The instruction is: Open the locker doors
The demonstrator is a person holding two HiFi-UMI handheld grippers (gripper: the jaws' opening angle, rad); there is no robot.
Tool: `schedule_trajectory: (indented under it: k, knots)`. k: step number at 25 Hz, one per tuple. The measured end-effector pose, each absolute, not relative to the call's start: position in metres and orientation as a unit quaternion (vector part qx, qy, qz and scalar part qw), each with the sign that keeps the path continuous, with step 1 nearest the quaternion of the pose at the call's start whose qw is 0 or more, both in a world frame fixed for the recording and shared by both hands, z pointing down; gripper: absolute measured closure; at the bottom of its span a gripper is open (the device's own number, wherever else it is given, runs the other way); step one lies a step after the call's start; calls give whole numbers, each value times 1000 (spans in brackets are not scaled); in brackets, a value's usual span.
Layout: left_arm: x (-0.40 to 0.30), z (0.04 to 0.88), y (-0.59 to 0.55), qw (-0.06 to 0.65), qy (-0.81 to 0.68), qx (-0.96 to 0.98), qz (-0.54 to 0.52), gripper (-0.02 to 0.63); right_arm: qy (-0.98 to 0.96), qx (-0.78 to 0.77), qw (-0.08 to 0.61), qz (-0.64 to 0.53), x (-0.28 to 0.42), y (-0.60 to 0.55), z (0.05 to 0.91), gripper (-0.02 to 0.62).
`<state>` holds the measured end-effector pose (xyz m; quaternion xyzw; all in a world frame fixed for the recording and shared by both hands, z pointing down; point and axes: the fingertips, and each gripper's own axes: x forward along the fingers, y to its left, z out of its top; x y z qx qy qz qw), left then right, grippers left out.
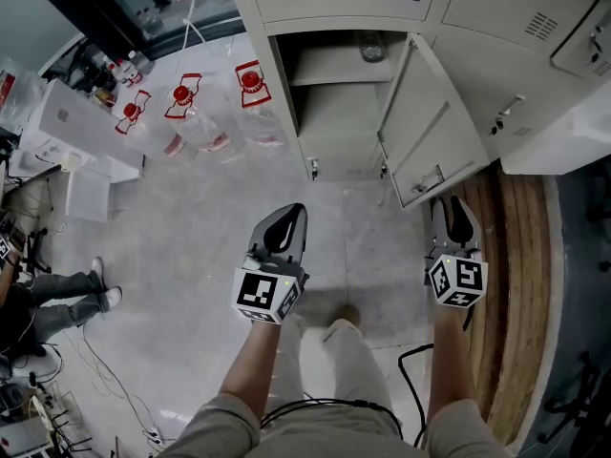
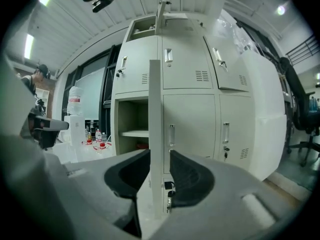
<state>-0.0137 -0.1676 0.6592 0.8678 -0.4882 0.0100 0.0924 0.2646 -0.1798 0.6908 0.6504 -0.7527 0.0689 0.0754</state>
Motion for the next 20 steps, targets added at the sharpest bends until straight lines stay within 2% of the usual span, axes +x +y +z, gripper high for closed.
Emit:
schedule_trajectory:
  k: [7,13,20]
  knots:
    - [-19,638,-162,88,-488,868,6,607,-762,639,75,74,251,-160,670,494]
    - [-29,608,-154,79,-486,871,6,607,-789,607,71,65,224,-144,633,590]
    - [-43,563,-133,72,-477,876,5,607,-823,563,51,61,185,-117,577,592]
